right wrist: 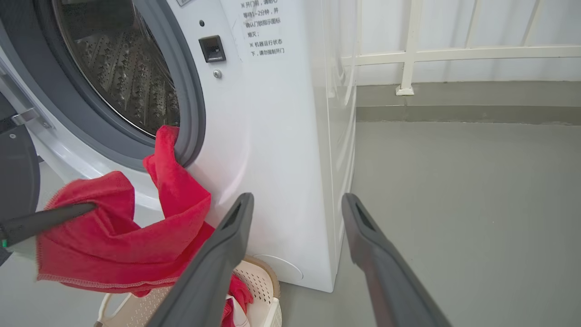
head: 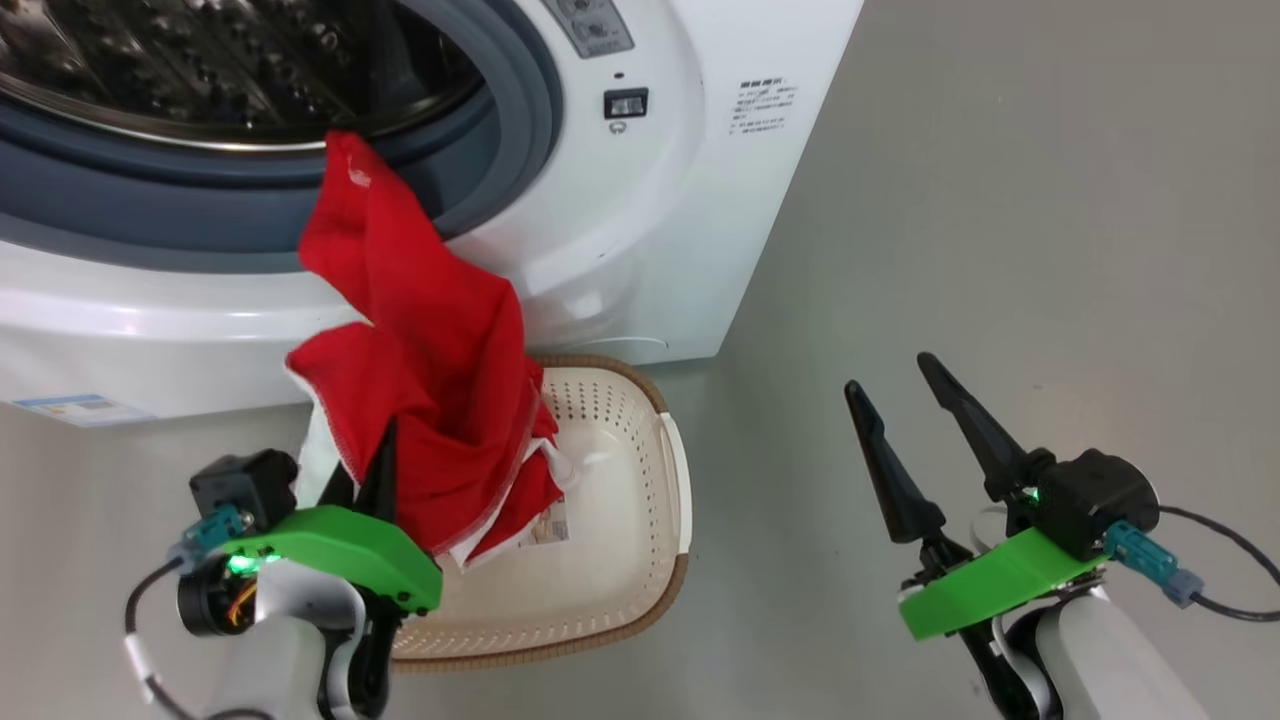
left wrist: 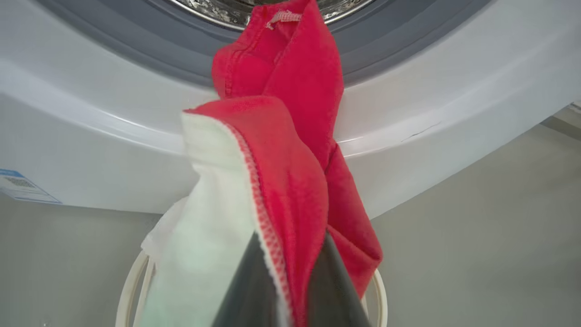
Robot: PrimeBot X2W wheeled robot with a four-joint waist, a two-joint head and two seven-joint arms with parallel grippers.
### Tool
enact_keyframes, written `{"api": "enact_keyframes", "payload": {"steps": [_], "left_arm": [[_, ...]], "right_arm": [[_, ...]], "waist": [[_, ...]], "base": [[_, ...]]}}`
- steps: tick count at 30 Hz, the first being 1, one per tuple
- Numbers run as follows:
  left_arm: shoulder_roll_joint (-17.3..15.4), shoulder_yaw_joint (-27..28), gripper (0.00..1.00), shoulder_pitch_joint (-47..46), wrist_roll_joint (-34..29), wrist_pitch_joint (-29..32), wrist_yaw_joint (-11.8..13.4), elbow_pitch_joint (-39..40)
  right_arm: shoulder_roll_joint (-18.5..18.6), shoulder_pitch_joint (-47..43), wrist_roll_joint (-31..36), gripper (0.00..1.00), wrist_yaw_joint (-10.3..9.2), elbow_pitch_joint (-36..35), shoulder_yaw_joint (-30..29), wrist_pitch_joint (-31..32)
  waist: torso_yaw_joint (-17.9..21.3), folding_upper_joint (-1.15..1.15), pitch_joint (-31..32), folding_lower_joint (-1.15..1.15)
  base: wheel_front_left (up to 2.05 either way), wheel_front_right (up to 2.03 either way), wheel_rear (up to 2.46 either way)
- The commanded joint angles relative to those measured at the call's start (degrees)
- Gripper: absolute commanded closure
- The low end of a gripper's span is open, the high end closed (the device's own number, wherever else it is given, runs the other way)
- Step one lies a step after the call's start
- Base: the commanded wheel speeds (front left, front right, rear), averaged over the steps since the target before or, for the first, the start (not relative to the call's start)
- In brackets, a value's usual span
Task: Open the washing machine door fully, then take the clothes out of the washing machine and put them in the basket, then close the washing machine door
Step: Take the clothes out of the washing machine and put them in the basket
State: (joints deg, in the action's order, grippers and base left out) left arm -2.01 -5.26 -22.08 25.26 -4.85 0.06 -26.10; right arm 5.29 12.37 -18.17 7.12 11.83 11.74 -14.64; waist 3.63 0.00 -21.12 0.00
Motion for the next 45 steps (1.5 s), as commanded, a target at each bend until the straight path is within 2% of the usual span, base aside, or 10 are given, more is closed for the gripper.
{"api": "enact_keyframes", "payload": {"steps": [1, 10, 23, 29, 38, 39, 41, 45], "left_arm": [[-0.9, 1.5, 1.0, -2.2, 0.7, 0.2, 0.6, -1.7], [-0.9, 0.2, 1.0, -10.0, 3.8, 4.7, -0.3, -18.4], [-1.6, -0.1, 1.0, -20.2, 4.7, 5.3, -1.7, -38.6], [-1.9, -0.5, 1.0, -23.5, 5.1, 6.9, -2.1, -44.2], [-2.0, -1.1, 1.0, -25.6, 5.1, 4.8, -1.8, -46.4], [-2.0, -1.3, 0.64, -25.7, 5.0, 4.2, -1.8, -46.5], [-2.0, -1.5, 0.0, -25.7, 4.8, 3.1, -1.9, -46.7], [-2.0, -1.9, 0.0, -25.3, 4.7, 0.6, -2.4, -46.9]], "right_arm": [[0.1, 1.3, -0.9, 0.0, 0.36, -1.2, 0.8, -0.4], [-0.1, 3.3, -1.3, 0.0, 0.36, -1.3, 0.5, -0.4], [-0.9, 5.8, -1.5, 0.0, 0.36, -1.9, 1.1, -0.4], [-1.2, 7.1, -1.7, 0.0, 0.36, -2.1, 1.4, -0.4], [-1.6, 7.9, -1.8, 0.0, 0.36, -1.6, 1.6, -0.4], [-1.6, 7.9, -1.8, 0.0, 0.36, -1.5, 1.6, -0.4], [-1.7, 7.9, -1.8, 0.0, 0.36, -1.3, 1.6, -0.4], [-1.8, 8.0, -1.9, 0.0, 0.36, -1.0, 1.4, -0.4]], "waist": [[0.4, 0.0, -1.3, 0.0], [2.0, 0.0, -5.4, 0.0], [5.3, 0.0, -11.4, 0.0], [6.1, 0.0, -13.6, 0.0], [6.0, 0.0, -14.8, 0.0], [5.9, 0.0, -14.7, 0.0], [5.7, 0.0, -14.4, 0.0], [5.0, 0.0, -13.2, 0.0]], "base": [[0.0, 0.0, 0.0], [0.0, 0.0, 0.0], [0.0, 0.0, 0.0], [0.0, 0.0, 0.0], [0.0, 0.0, 0.0], [0.0, 0.0, 0.0], [0.0, 0.0, 0.0], [0.0, 0.0, 0.0]]}}
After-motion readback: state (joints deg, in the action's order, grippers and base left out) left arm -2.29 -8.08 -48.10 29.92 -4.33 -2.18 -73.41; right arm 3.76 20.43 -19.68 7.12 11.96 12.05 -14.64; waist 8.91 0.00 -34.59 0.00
